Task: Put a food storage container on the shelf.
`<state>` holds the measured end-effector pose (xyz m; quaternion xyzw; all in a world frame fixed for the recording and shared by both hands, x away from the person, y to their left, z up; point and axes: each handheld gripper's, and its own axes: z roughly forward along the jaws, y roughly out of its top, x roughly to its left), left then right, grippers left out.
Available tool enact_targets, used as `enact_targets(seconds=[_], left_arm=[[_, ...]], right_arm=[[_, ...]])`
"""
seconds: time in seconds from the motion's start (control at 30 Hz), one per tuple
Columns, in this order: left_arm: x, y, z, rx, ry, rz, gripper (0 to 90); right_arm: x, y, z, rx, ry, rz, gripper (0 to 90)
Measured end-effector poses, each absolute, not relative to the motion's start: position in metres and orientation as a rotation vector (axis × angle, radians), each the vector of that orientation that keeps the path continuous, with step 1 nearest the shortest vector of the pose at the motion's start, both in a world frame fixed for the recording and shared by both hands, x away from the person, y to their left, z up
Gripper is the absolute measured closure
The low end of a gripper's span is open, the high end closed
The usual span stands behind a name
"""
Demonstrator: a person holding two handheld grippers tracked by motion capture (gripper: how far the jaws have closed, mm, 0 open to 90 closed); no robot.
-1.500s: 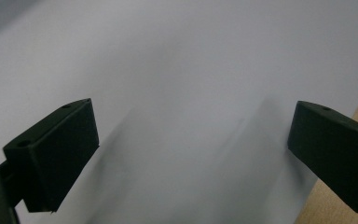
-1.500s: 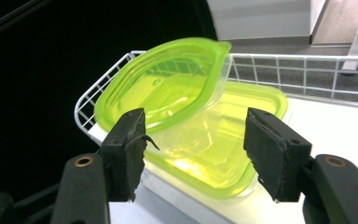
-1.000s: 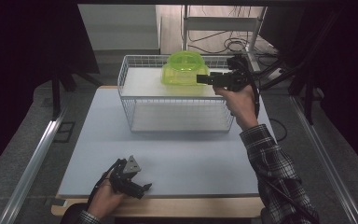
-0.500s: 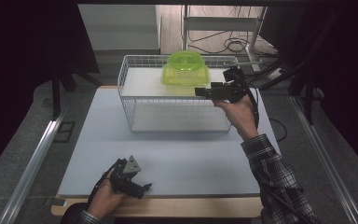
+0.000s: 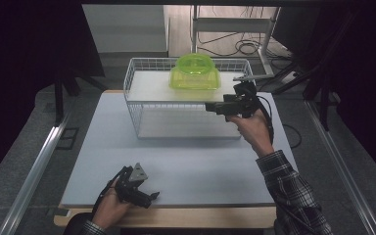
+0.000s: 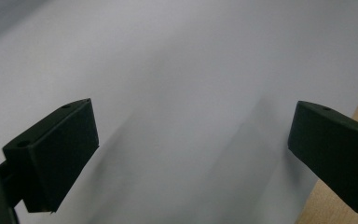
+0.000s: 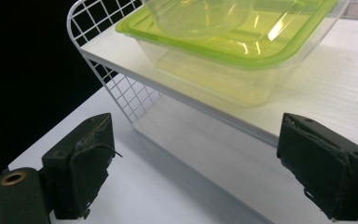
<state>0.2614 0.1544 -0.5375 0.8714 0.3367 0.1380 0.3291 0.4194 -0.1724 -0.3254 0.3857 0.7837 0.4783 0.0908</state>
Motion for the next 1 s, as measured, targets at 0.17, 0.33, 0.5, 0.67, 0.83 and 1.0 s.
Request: enact_targets(seconds=[0.17, 0.33, 0.5, 0.67, 0.83, 1.0], left_arm=[[0.261, 0.155, -0.537, 2.278, 0.881, 0.367, 1.4], [0.261, 0.155, -0.537, 2.276, 0.882, 0.37, 1.4], [0.261, 0.155, -0.537, 2.275, 0.882, 0.372, 1.4], [0.261, 0.155, -0.537, 2.275, 0.882, 0.374, 1.4], [0.261, 0.155, -0.537, 2.271, 0.883, 0.376, 1.5], [0.261, 0.156, -0.536, 2.267, 0.885, 0.378, 1.5]], right_arm=[[0.414, -0.174, -0.331, 1.126, 2.334, 1.41, 9.4], [0.408, -0.174, -0.337, 1.096, 2.345, 1.389, 7.6], [0.402, -0.173, -0.343, 1.062, 2.358, 1.364, 6.4], [0.397, -0.173, -0.351, 1.041, 2.36, 1.335, 6.2], [0.394, -0.174, -0.358, 1.027, 2.359, 1.318, 6.3], [0.389, -0.175, -0.366, 1.009, 2.353, 1.299, 4.8]])
